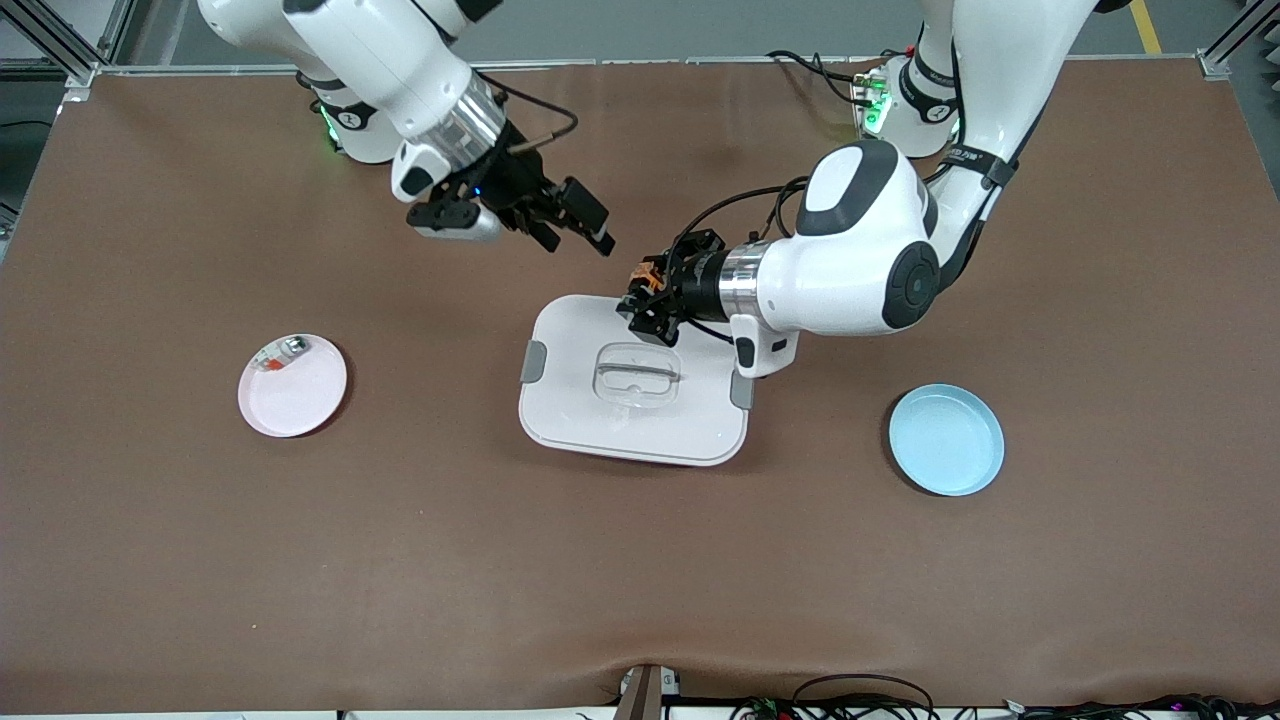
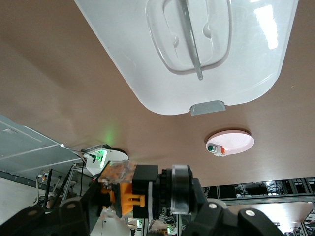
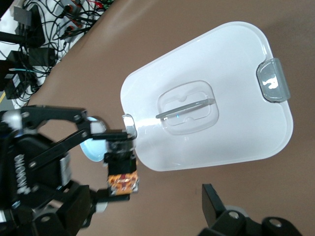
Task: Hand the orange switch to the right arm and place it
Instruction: 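Carry the switch over the box while the right gripper reaches toward it, then close the right gripper on the switch held by the left gripper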
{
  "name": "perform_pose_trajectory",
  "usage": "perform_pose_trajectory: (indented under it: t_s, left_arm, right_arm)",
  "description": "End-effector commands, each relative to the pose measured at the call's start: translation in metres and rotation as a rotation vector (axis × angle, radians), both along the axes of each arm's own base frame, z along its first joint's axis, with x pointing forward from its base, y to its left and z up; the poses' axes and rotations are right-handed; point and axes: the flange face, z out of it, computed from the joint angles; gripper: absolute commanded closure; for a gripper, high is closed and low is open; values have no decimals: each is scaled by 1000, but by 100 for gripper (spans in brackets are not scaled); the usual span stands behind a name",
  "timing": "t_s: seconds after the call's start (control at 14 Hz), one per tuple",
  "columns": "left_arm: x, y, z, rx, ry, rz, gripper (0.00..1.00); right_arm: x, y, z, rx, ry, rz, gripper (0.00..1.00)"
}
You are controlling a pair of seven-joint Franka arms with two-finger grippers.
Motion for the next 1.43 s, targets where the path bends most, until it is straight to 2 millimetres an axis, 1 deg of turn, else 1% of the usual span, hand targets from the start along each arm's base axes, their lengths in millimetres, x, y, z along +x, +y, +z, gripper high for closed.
perform_pose_trajectory:
  t_s: [0.0, 0.07, 0.14, 0.21, 0.43, 0.64, 0.79, 0.86, 0.93, 1.14, 1.29, 1.36]
  left_arm:
    - [-6, -16, 9, -13, 24, 23, 100]
    - [-8, -19, 8, -12, 26, 18, 100]
    - [-9, -19, 9, -13, 25, 18, 100]
    - [-9, -20, 8, -12, 27, 17, 100]
    - [-9, -20, 8, -11, 29, 17, 100]
    - [-10, -21, 8, -11, 29, 15, 100]
    - [-10, -21, 6, -10, 28, 14, 100]
    - [-10, -22, 5, -9, 31, 13, 100]
    - [-12, -24, 4, -9, 31, 8, 100]
    - [-12, -24, 4, -8, 31, 9, 100]
    - [-11, -24, 3, -8, 29, 12, 100]
    - [-10, -23, 4, -11, 23, 17, 100]
  right_arm:
    - [10, 9, -20, 10, 20, -22, 0]
    - [12, 12, -26, 7, 25, -24, 0]
    - [9, 21, -31, 12, 36, -20, 0]
    - [9, 25, -30, 37, 51, -30, 0]
    - [11, 26, -26, 69, 66, -41, 0]
    - [5, 33, -25, 72, 60, -28, 0]
    - [7, 35, -31, 69, 57, -31, 0]
    - [5, 39, -32, 74, 49, -31, 0]
    - [2, 45, -37, 69, 51, -21, 0]
    - [3, 47, -37, 70, 50, -20, 0]
    - [4, 48, -42, 64, 54, -17, 0]
    - [4, 48, -42, 64, 54, -17, 2]
